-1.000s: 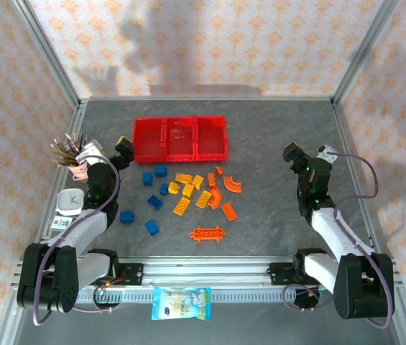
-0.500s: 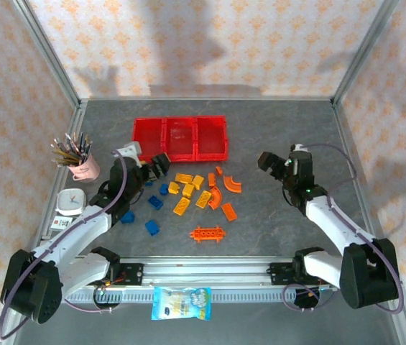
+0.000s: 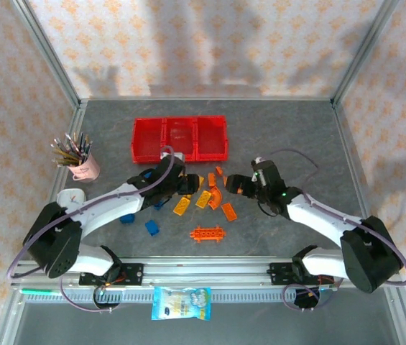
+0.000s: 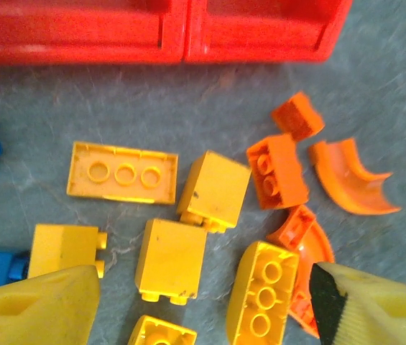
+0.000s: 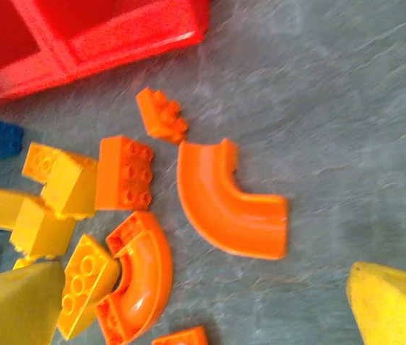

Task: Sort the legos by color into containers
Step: Pick up the lego from the center of the table.

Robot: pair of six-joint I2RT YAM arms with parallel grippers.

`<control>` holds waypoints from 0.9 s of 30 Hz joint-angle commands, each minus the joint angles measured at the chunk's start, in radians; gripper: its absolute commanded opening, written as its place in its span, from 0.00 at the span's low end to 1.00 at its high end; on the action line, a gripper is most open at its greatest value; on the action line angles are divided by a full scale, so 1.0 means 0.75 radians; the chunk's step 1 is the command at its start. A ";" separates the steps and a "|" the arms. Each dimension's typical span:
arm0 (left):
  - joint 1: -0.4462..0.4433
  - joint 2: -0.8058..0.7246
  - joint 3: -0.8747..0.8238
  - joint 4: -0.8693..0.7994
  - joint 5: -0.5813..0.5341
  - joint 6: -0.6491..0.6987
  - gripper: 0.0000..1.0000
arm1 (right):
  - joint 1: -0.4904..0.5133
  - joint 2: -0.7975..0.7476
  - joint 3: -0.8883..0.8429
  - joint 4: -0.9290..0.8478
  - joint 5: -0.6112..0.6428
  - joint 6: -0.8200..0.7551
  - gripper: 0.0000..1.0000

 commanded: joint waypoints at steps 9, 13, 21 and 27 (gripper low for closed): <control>-0.055 0.255 0.150 -0.142 -0.134 0.088 0.64 | 0.083 0.011 -0.013 0.098 -0.042 0.026 1.00; -0.058 0.291 0.155 -0.134 -0.151 0.109 0.60 | 0.083 -0.004 -0.007 0.089 -0.027 0.016 1.00; -0.061 0.362 0.185 -0.146 -0.168 0.126 0.55 | 0.083 -0.009 -0.005 0.084 -0.008 0.012 1.00; -0.060 0.389 0.206 -0.144 -0.163 0.140 0.46 | 0.083 -0.013 0.000 0.087 0.000 0.010 1.00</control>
